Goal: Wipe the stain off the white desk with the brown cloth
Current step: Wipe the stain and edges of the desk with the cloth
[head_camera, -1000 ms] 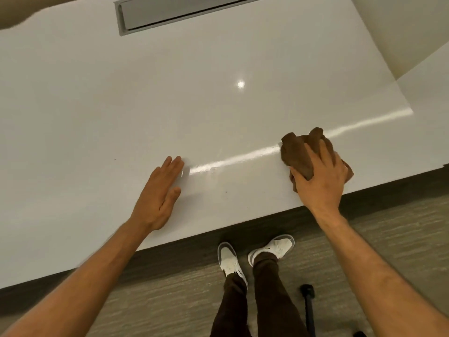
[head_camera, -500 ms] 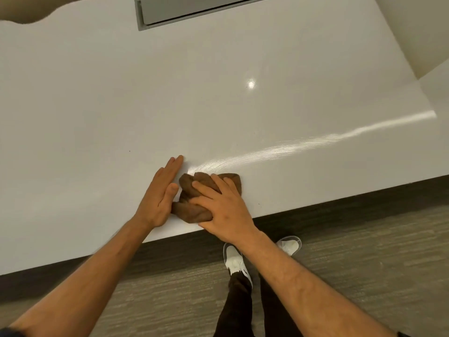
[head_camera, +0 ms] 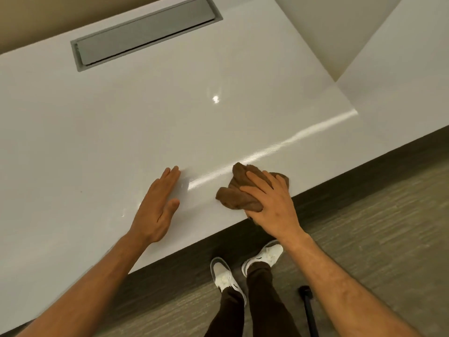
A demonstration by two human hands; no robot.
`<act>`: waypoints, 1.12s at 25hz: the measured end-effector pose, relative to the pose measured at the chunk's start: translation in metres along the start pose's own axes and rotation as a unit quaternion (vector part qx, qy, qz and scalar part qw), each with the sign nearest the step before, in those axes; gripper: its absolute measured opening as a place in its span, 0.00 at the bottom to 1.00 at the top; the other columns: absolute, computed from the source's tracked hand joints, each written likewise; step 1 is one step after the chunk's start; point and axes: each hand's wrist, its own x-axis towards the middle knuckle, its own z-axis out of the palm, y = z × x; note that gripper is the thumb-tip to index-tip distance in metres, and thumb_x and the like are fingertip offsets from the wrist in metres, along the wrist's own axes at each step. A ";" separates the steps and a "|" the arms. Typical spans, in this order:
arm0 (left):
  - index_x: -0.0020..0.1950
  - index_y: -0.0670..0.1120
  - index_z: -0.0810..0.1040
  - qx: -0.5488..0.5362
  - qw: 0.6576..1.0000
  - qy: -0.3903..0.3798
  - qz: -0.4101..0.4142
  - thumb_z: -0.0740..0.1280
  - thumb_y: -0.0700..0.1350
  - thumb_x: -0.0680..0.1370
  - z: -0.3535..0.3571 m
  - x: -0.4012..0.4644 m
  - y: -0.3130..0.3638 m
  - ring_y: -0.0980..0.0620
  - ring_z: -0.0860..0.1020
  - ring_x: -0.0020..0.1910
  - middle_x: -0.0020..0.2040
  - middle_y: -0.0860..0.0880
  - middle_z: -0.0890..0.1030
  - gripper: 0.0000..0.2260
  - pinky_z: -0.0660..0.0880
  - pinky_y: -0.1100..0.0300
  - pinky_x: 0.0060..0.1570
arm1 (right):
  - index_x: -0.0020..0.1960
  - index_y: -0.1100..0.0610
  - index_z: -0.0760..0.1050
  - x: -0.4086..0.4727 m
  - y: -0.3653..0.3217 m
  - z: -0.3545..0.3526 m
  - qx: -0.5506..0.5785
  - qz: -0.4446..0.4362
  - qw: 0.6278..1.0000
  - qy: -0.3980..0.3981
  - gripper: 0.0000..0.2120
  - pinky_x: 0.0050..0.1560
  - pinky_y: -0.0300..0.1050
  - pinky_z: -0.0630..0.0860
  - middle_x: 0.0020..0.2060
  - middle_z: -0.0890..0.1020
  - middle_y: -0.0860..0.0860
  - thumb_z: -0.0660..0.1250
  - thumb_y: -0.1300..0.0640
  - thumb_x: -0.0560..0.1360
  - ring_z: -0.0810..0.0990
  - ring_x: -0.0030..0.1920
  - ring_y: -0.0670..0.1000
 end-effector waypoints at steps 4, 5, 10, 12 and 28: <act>0.83 0.47 0.59 -0.005 0.999 -0.023 0.045 0.45 0.70 0.82 0.022 0.041 0.043 0.60 0.51 0.84 0.84 0.52 0.60 0.37 0.45 0.66 0.81 | 0.56 0.57 0.85 -0.014 0.044 -0.042 0.051 0.088 0.991 0.085 0.14 0.66 0.61 0.72 0.60 0.85 0.56 0.76 0.61 0.70 0.78 0.64 0.55; 0.83 0.47 0.59 -0.004 0.998 -0.031 0.055 0.44 0.70 0.82 0.027 0.053 0.054 0.60 0.51 0.84 0.84 0.52 0.59 0.37 0.44 0.66 0.81 | 0.57 0.57 0.85 -0.018 0.056 -0.052 0.058 0.109 0.988 0.091 0.14 0.67 0.59 0.72 0.60 0.85 0.55 0.76 0.61 0.71 0.78 0.64 0.53; 0.83 0.51 0.58 0.014 0.992 -0.067 0.103 0.44 0.71 0.81 0.050 0.112 0.109 0.64 0.50 0.83 0.83 0.57 0.57 0.37 0.43 0.68 0.80 | 0.65 0.50 0.81 -0.034 0.111 -0.097 0.085 0.250 0.957 0.120 0.20 0.65 0.48 0.71 0.66 0.82 0.48 0.75 0.57 0.73 0.77 0.65 0.50; 0.83 0.52 0.58 0.014 0.991 -0.077 0.108 0.44 0.72 0.80 0.065 0.130 0.126 0.67 0.49 0.82 0.83 0.57 0.58 0.37 0.43 0.68 0.79 | 0.66 0.47 0.80 -0.030 0.124 -0.105 0.097 0.271 0.949 0.125 0.21 0.65 0.48 0.71 0.66 0.81 0.45 0.75 0.55 0.73 0.77 0.66 0.49; 0.85 0.47 0.53 0.089 0.994 -0.052 0.037 0.51 0.59 0.84 0.172 0.344 0.235 0.60 0.46 0.82 0.85 0.52 0.53 0.31 0.41 0.62 0.80 | 0.63 0.54 0.82 0.048 0.224 -0.128 -0.058 0.216 0.963 0.149 0.22 0.65 0.63 0.74 0.65 0.82 0.54 0.78 0.49 0.71 0.78 0.67 0.61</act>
